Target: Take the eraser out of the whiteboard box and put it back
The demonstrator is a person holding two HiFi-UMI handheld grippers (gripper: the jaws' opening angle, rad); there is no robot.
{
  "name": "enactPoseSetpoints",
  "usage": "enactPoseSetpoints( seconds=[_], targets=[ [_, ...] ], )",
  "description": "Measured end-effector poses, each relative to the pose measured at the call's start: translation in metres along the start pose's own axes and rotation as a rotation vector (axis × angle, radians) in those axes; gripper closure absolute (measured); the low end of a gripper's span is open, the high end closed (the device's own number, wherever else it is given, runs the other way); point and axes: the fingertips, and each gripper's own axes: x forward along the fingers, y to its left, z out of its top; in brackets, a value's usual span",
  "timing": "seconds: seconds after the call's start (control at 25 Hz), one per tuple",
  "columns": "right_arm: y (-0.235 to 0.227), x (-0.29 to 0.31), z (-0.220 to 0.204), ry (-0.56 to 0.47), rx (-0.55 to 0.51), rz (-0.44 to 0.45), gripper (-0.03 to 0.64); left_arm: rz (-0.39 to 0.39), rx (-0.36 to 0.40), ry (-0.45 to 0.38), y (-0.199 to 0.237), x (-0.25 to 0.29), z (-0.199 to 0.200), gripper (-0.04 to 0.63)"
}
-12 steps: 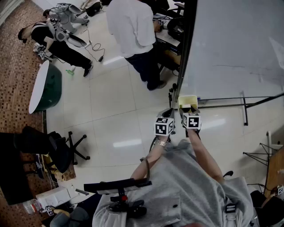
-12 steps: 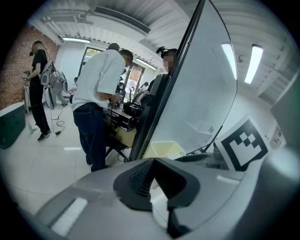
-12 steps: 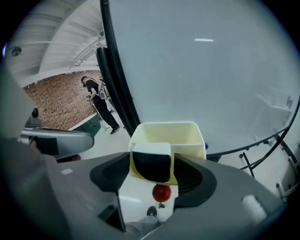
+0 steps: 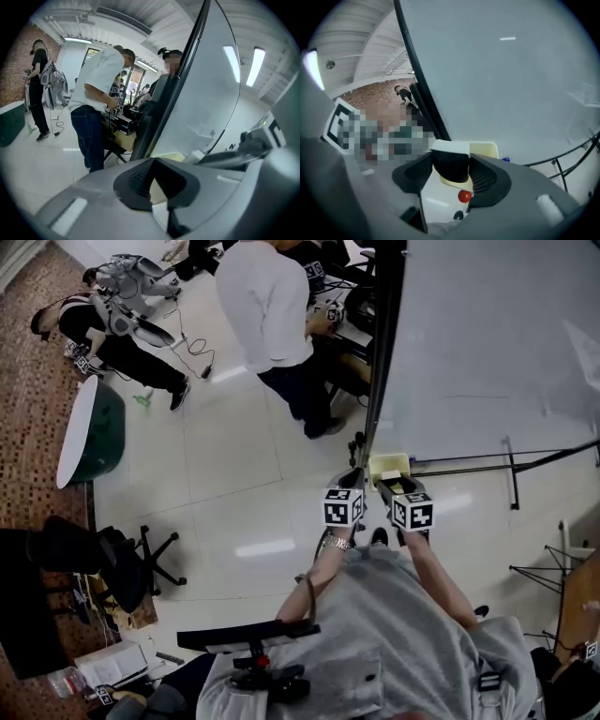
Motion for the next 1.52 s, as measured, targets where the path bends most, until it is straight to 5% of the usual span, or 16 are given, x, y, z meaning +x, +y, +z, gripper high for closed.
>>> enactPoseSetpoints(
  seconds=[0.32,1.04,1.36,1.52],
  targets=[
    [0.006,-0.035,0.064,-0.150,-0.055,0.008,0.368,0.020,-0.008,-0.014,0.005,0.000,0.007,0.592],
    [-0.044,0.049,0.002,0.000,-0.054,-0.112,0.368,0.000,0.013,0.013,0.000,-0.004,-0.001,0.592],
    [-0.046,0.048,-0.003,0.019,-0.028,-0.089,0.354,-0.028,0.020,0.008,-0.004,-0.014,-0.008,0.592],
    [-0.045,0.016,0.008,-0.054,-0.006,-0.122,0.331,-0.053,0.012,0.012,-0.010,-0.022,-0.018,0.592]
  ],
)
